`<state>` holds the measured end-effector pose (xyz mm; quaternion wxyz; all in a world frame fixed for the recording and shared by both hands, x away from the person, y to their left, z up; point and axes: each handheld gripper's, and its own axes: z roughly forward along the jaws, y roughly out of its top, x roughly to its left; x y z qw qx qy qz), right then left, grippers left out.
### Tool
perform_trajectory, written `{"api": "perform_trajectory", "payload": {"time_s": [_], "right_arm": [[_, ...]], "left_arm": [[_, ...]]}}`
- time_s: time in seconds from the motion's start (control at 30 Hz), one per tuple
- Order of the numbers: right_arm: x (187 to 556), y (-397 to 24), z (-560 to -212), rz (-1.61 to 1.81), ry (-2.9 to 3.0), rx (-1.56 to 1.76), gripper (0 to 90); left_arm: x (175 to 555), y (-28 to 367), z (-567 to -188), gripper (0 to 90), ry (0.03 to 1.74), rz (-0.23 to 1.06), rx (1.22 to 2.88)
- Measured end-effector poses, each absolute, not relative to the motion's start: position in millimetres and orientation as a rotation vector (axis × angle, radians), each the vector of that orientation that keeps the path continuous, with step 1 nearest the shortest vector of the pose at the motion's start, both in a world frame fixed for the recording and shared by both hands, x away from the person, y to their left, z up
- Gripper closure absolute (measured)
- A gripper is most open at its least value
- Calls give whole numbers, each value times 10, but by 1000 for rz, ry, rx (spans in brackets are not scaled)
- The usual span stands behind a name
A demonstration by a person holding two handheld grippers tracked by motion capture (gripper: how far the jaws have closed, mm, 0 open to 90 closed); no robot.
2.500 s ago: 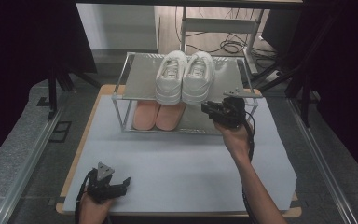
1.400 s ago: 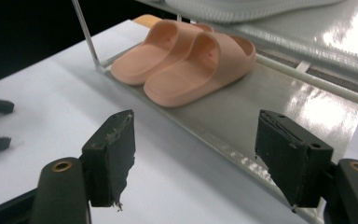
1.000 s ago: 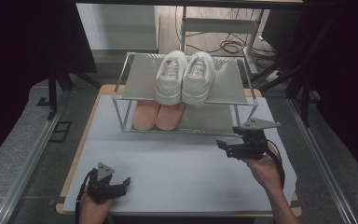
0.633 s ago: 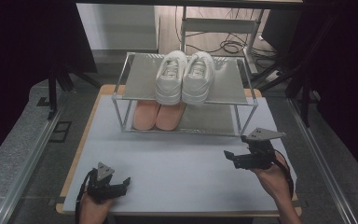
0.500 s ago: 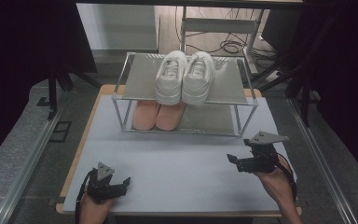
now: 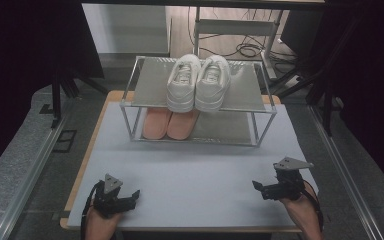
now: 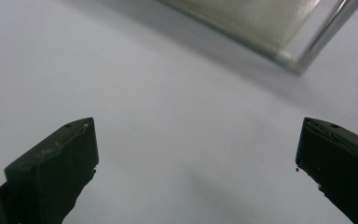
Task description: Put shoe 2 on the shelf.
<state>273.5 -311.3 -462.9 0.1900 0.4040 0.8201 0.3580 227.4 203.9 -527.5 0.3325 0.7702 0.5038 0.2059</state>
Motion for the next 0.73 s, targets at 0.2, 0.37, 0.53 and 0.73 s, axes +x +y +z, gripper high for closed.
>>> {"api": "perform_trajectory", "payload": {"time_s": [0.2,0.37,0.53,0.73], "right_arm": [[2704,-3169,-4920,975,2322,1177,0],[2690,-3187,-5118,932,2332,1196,0],[2685,-3199,-5218,949,2321,1204,0],[2681,-3203,-5227,954,2320,1205,0]], "left_arm": [[2274,2039,-5276,136,1317,538,2011],[2274,2039,-5276,136,1317,538,2011],[2274,2039,-5276,136,1316,538,2011],[2275,2040,-5276,136,1316,537,2012]]}}
